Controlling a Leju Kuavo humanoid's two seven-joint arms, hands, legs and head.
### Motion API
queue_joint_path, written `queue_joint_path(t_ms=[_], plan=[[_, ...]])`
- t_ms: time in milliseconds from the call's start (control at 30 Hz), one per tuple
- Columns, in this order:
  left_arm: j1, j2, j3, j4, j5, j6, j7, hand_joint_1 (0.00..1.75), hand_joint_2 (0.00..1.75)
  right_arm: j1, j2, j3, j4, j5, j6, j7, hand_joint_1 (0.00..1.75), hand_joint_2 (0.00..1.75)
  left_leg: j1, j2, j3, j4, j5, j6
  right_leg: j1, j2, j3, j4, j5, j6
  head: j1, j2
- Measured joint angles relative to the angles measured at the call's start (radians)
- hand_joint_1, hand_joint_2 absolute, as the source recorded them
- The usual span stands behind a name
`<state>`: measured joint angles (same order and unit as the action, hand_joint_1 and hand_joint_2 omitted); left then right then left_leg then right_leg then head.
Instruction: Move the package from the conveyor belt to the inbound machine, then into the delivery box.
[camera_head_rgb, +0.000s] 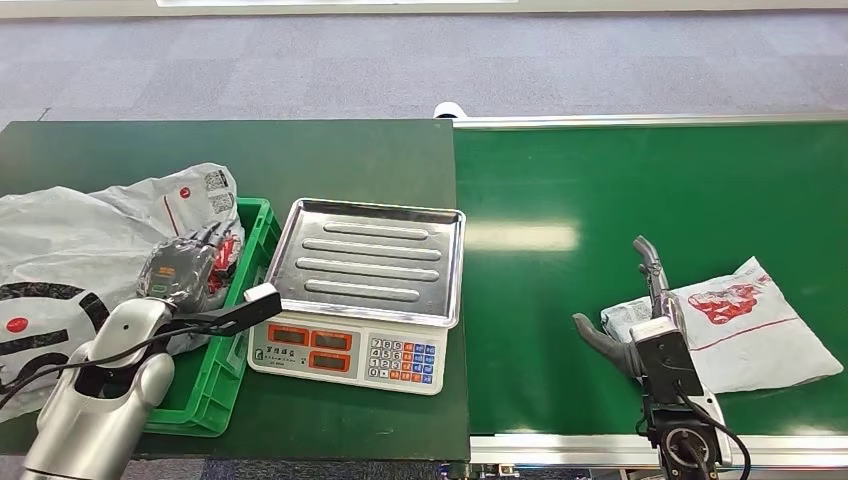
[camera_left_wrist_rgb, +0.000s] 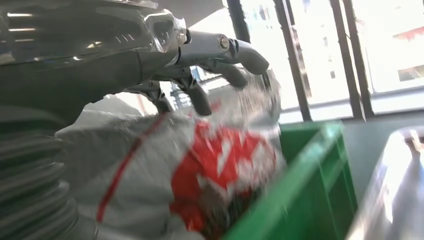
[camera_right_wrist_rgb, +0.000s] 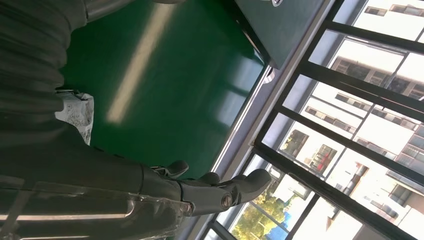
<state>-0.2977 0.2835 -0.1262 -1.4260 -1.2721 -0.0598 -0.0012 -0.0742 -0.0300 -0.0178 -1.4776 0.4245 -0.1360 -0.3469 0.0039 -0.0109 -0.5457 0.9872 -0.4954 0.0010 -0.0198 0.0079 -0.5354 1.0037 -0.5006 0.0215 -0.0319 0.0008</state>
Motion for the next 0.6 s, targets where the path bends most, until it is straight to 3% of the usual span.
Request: queue_joint_path(t_ms=[167, 300, 467, 600], plan=[[-0.004, -0.023, 0.0, -0.037, -0.015, 0.05, 0.048, 0.0, 0.0, 0.007, 0.004, 0.0, 0.0, 0.007, 0.002, 0.002, 0.0, 1.75, 0.0, 0.001, 0.0, 0.0, 0.0, 0.0, 0.0, 0.002, 0.0, 0.0, 0.0, 0.0, 0.0, 0.0], [-0.005, -0.042, 0.017, -0.064, -0.061, 0.15, 0.1, 0.0, 0.0, 0.017, 0.008, 0.0, -0.001, 0.012, 0.002, 0.005, 0.0, 1.75, 0.0, 0.001, 0.0, 0.0, 0.0, 0.0, 0.0, 0.002, -0.001, 0.0, 0.0, 0.0, 0.0, 0.0], [-0.015, -0.065, 0.065, -0.103, -0.102, 0.426, 0.13, 0.0, 0.0, 0.036, 0.011, 0.001, -0.01, 0.015, 0.001, 0.006, 0.0, 1.75, 0.0, 0.001, 0.0, 0.0, 0.0, 0.0, 0.001, 0.002, -0.001, 0.0, 0.0, 0.0, 0.0, 0.0], [-0.032, -0.083, 0.099, -0.118, -0.009, 0.635, 0.036, 0.0, 0.0, 0.04, 0.011, 0.003, -0.01, 0.013, 0.0, 0.006, 0.0, 1.75, 0.0, 0.001, 0.0, 0.0, 0.0, 0.0, 0.001, 0.002, -0.001, 0.0, 0.0, 0.0, 0.0, 0.0]])
